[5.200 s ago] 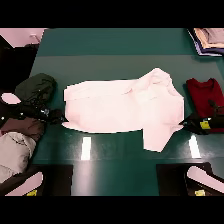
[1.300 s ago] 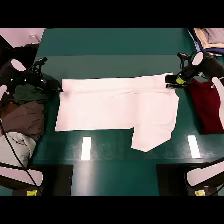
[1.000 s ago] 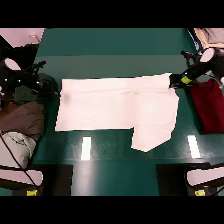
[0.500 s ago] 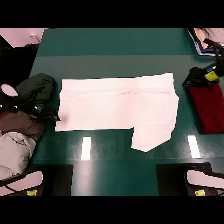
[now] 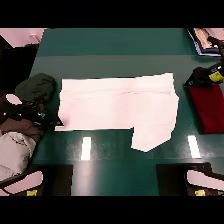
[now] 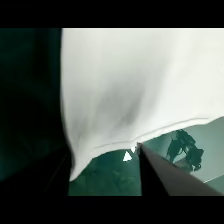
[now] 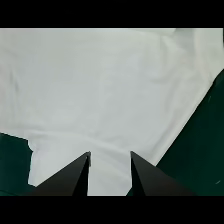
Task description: Fold the shirts.
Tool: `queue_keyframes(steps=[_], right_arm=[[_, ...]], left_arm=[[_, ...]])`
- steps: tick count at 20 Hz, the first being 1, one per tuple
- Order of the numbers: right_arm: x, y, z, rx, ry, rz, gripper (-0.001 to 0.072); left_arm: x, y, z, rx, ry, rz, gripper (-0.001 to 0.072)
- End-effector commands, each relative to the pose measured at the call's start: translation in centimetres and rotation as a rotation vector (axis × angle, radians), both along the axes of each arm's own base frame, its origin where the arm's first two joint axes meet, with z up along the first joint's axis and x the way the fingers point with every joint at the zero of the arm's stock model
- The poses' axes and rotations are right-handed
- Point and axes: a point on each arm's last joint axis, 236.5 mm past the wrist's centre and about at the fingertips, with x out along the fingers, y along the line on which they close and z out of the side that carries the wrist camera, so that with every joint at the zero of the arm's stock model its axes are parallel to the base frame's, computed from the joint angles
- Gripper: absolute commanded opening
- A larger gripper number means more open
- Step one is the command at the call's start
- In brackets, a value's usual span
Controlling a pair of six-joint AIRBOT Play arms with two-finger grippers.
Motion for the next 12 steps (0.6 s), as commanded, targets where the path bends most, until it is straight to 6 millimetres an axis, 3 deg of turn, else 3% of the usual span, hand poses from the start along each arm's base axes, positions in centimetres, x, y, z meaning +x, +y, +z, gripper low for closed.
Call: queue_keyframes(steps=[1, 2, 7, 8, 9, 12], right_arm=[[-1.3, 0.1, -1.0, 0.008, 0.032, -0.005, 0.0308], [-2.5, 0.1, -2.1, 0.014, 0.059, -0.019, 0.0308], [-10.5, -1.9, -9.6, 0.065, 0.217, -0.199, 0.0313], [-12.3, -2.2, -11.3, 0.082, 0.257, -0.241, 0.0388], [-13.9, -2.3, -12.9, 0.099, 0.289, -0.269, 0.0406], [-16.0, -0.9, -16.6, 0.152, 0.321, -0.283, 0.0406]], left_arm=[[0.2, -0.5, -0.2, -0.020, -0.011, 0.012, 0.0257], [0.4, -0.9, 0.1, -0.042, -0.028, 0.000, 0.0018], [2.8, -1.4, 2.5, -0.071, -0.104, -0.007, 0.0019], [3.4, -1.2, 3.3, -0.064, -0.135, -0.009, 0.0020], [3.9, -1.1, 4.2, -0.058, -0.168, -0.008, 0.0020], [4.4, -1.0, 5.4, -0.046, -0.215, -0.008, 0.0020]])
